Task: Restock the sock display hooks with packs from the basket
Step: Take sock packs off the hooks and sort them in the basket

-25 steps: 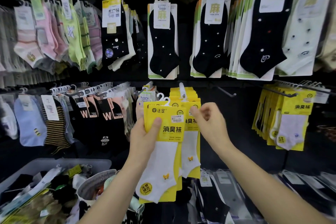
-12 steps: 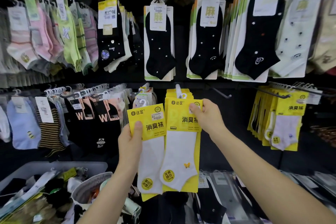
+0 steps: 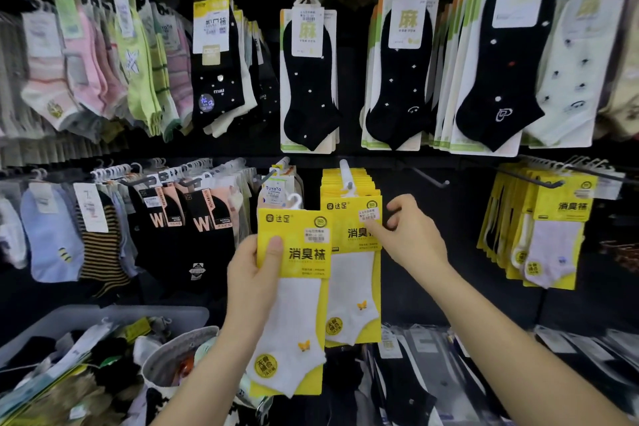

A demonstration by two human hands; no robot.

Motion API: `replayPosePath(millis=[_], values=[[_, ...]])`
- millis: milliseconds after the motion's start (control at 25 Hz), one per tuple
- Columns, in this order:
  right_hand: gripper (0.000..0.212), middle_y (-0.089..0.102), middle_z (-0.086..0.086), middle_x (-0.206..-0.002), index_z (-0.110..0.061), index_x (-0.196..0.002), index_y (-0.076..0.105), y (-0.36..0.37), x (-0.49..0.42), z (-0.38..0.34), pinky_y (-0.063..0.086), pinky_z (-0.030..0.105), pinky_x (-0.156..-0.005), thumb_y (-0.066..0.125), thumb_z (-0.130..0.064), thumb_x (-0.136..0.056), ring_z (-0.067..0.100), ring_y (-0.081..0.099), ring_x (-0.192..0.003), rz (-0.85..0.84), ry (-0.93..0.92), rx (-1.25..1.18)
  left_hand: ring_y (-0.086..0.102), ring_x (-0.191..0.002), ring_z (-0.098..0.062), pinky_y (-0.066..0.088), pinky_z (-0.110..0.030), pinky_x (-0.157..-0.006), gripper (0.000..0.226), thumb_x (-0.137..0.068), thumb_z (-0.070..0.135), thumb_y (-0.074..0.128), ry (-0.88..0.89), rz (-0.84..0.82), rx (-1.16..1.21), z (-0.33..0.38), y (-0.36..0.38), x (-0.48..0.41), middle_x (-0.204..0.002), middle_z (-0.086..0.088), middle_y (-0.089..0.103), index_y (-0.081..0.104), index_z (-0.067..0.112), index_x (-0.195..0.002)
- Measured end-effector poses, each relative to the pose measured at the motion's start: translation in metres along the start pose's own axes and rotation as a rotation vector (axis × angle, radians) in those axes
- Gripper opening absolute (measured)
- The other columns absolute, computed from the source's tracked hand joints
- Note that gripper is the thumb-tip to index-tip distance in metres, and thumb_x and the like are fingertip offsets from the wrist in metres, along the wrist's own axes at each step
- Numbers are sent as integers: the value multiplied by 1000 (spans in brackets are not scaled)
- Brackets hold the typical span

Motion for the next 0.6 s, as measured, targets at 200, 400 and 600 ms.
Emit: replayPosePath(millis=[200, 400, 600], values=[[34, 65, -7, -65, -19, -79, 64, 3, 20, -8, 45, 16, -53, 42, -36, -97, -1, 56, -57, -129, -65, -620, 59, -63, 3, 48, -17, -57, 17, -93, 23, 52, 4, -126, -7, 11, 47, 4, -75, 4, 65, 61, 17, -80], [16, 71, -8, -70, -23, -78, 63, -8, 12, -4, 53, 24, -60, 57, -28, -92, 7, 67, -67, -82, -89, -556, 66, -80, -27, 54, -39, -71, 24, -94, 27, 52, -38, -168, 16, 17, 73, -6, -88, -17, 68, 59, 5, -88], [15, 72, -3, -71, -21, -77, 64, -11, -7, -12, 53, 34, -59, 59, -26, -90, 14, 69, -69, -55, -13, -500, 64, -85, -35, 52, -44, -75, 31, -94, 27, 52, -143, -173, 27, 19, 85, -23, -91, -22, 67, 59, -3, -92]])
Point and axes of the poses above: each hand's wrist, its own x-axis away from the middle knuckle, its own y-axis out of the palm, z = x × y, the point moved 2 cm from there along -x, towards the middle knuckle
